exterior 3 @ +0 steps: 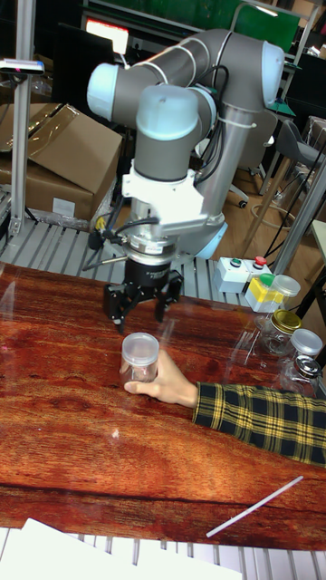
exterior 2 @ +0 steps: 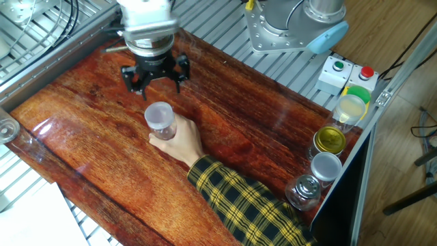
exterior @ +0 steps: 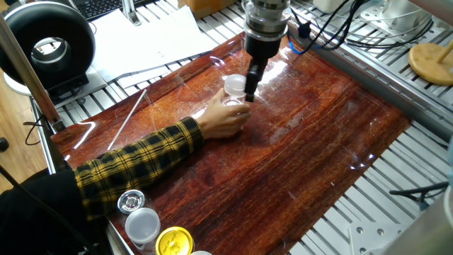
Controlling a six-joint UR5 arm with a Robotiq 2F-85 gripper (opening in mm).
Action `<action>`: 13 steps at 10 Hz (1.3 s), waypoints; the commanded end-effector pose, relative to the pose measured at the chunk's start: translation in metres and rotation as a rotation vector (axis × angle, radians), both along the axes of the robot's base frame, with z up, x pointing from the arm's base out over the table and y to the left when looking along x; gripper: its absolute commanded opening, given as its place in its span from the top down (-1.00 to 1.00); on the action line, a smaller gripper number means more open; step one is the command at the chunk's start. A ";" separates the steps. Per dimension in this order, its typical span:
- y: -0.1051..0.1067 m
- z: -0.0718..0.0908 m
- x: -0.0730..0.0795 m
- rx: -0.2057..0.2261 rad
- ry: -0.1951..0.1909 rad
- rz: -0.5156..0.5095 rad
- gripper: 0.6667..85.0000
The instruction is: Unscrew the lid from the jar
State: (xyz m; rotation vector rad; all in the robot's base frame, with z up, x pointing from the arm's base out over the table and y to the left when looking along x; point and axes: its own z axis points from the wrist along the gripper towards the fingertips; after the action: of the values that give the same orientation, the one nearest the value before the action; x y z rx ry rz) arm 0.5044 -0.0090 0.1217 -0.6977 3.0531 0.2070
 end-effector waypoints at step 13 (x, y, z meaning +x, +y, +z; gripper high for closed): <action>0.010 0.002 0.034 -0.023 0.053 -0.342 -0.60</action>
State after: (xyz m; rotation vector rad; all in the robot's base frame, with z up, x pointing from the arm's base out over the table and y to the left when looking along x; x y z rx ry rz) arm 0.5321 -0.0007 0.1224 -0.1853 3.1680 0.1848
